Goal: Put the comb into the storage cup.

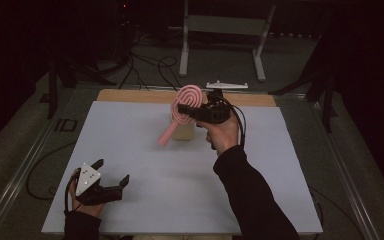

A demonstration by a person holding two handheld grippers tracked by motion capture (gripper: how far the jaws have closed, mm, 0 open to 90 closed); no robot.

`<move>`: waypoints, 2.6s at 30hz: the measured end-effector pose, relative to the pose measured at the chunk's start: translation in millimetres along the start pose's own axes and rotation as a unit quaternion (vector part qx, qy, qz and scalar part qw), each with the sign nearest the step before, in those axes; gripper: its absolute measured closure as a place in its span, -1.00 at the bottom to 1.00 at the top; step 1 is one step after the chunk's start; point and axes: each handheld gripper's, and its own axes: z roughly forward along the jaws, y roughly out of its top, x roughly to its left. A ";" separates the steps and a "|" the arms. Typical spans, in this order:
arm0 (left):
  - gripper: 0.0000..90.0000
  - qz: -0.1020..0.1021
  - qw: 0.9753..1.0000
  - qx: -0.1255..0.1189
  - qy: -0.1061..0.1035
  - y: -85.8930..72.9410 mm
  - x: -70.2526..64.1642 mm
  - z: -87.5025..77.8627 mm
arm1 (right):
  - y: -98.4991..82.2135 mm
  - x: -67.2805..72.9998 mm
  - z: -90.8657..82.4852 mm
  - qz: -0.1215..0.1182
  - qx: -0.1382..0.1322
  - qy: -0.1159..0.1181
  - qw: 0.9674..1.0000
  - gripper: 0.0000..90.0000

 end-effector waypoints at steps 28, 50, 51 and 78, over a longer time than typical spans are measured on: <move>-0.99 -0.001 1.000 -0.006 0.001 0.1 -0.7 -0.4 | 19.9 -5.3 5.0 -0.001 0.008 -0.020 1.000 0.41; -0.99 0.000 1.000 -0.006 0.001 0.1 -0.7 -0.4 | 33.4 -17.7 3.7 0.011 -0.001 -0.036 0.999 0.41; -0.99 0.000 1.000 -0.006 0.001 0.1 -0.7 -0.4 | 33.9 -18.1 3.4 0.011 0.000 -0.037 0.999 0.41; -0.99 0.000 1.000 -0.007 0.003 -0.2 -0.7 -0.4 | 46.6 -24.1 -0.6 0.015 -0.011 -0.049 0.999 0.41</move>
